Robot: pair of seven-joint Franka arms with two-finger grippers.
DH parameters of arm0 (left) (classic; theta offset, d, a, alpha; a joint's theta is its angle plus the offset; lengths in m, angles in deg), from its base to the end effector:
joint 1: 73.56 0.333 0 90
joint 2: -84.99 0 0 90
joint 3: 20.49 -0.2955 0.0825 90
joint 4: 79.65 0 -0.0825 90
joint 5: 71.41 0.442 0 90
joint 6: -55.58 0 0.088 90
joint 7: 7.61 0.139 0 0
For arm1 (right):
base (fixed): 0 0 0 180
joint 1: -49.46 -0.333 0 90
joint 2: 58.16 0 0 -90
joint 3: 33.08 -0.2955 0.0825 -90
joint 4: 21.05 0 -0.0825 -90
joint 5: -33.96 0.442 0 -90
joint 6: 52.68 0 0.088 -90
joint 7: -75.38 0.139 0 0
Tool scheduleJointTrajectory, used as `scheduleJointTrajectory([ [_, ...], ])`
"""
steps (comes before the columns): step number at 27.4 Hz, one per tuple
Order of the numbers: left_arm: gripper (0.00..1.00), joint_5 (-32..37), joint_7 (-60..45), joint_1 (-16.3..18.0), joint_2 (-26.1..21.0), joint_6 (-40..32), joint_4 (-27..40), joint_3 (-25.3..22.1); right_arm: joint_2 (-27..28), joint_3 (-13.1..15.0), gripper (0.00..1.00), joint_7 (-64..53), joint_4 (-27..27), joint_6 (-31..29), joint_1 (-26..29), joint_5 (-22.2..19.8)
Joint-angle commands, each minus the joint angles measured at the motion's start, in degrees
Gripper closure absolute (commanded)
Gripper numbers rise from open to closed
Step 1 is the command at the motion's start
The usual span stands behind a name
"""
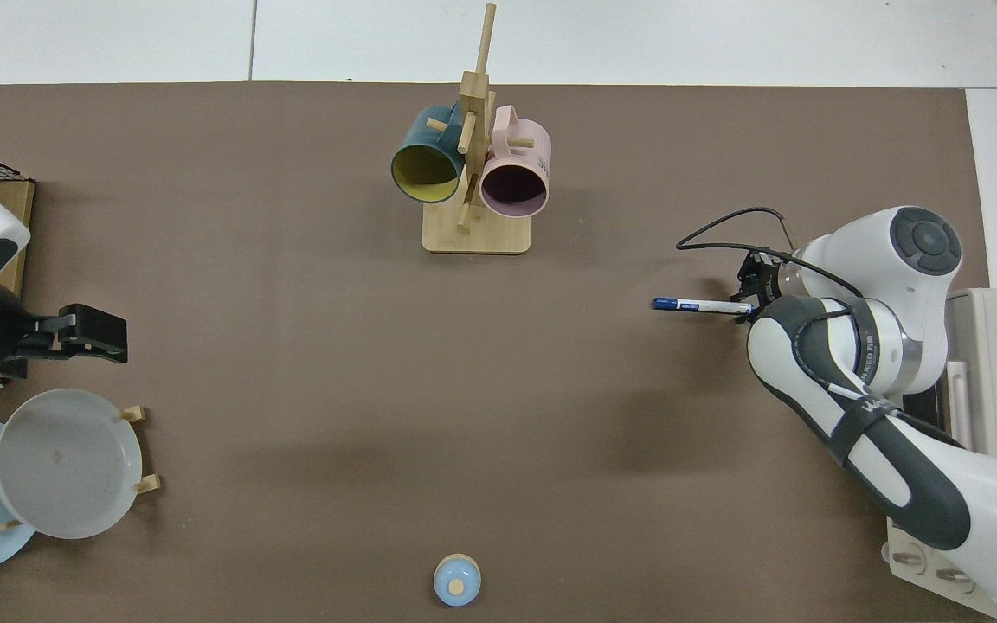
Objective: Put markers into pen holder
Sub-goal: 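Lower the right gripper over the marker and close on it, then lift the marker off the table with the right gripper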
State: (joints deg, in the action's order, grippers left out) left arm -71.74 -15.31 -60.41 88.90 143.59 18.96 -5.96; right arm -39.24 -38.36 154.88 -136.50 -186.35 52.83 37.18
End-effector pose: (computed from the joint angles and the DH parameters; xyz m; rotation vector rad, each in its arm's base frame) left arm 0.5808 -0.0179 0.5298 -3.1106 -0.1744 0.1835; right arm 0.6336 0.0243 0.1966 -2.3688 1.9912 0.0843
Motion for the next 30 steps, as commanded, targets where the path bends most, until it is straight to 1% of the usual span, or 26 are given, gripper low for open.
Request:
scheduleJointTrajectory([
  [1, 0.0, -0.99, 0.4, 0.83, 1.36, 1.37, 1.76, 0.33, -1.96, -0.34, 0.92, 1.54, -2.41, -1.86, 0.59, 0.47],
  [2, 0.0, -0.99, 0.4, 0.83, 1.36, 1.37, 1.84, 0.33, -1.96, -0.34, 1.0, 1.45, -2.41, -1.77, 0.5, 0.47],
  [7, 0.0, -0.99, 0.4, 0.74, 1.36, 1.28, 1.76, 0.33, -2.31, -0.43, 1.0, 0.66, -1.97, -1.6, 0.5, 0.38],
  [10, 0.0, -0.99, 0.49, 0.74, 1.36, 1.28, 1.84, 0.33, -4.15, -0.43, 1.0, 0.13, -1.79, -0.46, 0.5, 0.29],
  [13, 0.0, -0.99, 0.4, 0.22, 1.45, 1.28, 1.84, 0.42, -6.52, -0.52, 1.0, -1.36, -1.27, 2.79, -0.11, 0.29],
  [21, 0.0, -2.22, 0.23, -0.23, 1.54, 1.19, 1.93, 1.03, -9.34, -0.6, 1.0, -3.03, 2.51, 10.35, -4.41, 0.38],
  [23, 0.0, -2.22, -0.47, -1.01, 1.54, 1.19, 1.93, 1.12, -10.74, -0.6, 1.0, -3.03, 2.87, 12.19, -5.3, 0.55],
  [26, 0.0, -2.48, -0.83, -1.63, 1.54, 1.28, 1.93, 1.12, -12.24, -1.04, 1.0, -3.03, 3.83, 15.36, -5.65, 2.75],
  [30, 0.0, -4.06, -1.35, -1.72, 1.54, 1.28, 1.93, 1.21, -13.47, -1.57, 1.0, -2.42, 5.24, 17.73, -7.76, 3.19],
])
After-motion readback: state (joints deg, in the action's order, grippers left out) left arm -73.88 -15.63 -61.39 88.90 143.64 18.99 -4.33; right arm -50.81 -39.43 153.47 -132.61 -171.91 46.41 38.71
